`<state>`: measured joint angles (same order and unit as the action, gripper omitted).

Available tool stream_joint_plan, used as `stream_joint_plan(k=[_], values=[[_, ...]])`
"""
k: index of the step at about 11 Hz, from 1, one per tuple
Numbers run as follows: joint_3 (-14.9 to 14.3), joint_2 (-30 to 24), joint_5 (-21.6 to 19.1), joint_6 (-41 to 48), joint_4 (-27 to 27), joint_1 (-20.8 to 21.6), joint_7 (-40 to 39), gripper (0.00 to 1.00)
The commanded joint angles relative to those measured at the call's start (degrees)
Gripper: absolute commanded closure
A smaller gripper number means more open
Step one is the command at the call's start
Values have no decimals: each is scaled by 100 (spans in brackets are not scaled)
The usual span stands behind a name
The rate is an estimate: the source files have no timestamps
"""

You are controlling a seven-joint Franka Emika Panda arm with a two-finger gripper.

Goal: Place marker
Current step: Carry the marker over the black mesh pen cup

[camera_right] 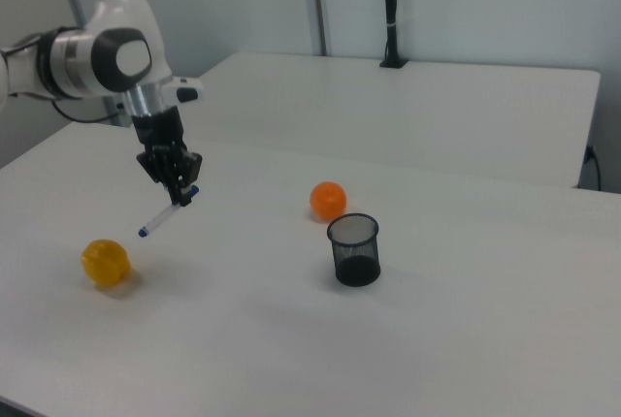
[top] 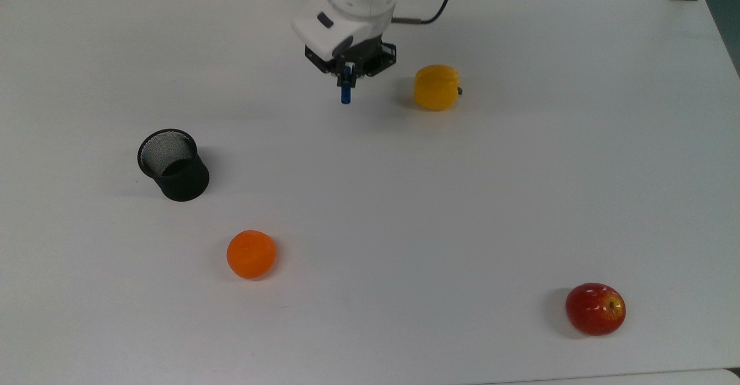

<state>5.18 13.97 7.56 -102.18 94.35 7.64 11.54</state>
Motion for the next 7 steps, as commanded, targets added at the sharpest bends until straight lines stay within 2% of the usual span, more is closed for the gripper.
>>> stream_joint_plan(k=[1, 3, 7], values=[[-113, -44, 9, 287, -355, -61, -73, 87], [-210, -61, -9, 287, -355, -358, -492, 87], [-1035, -88, -114, 269, -382, -587, -1679, 87]])
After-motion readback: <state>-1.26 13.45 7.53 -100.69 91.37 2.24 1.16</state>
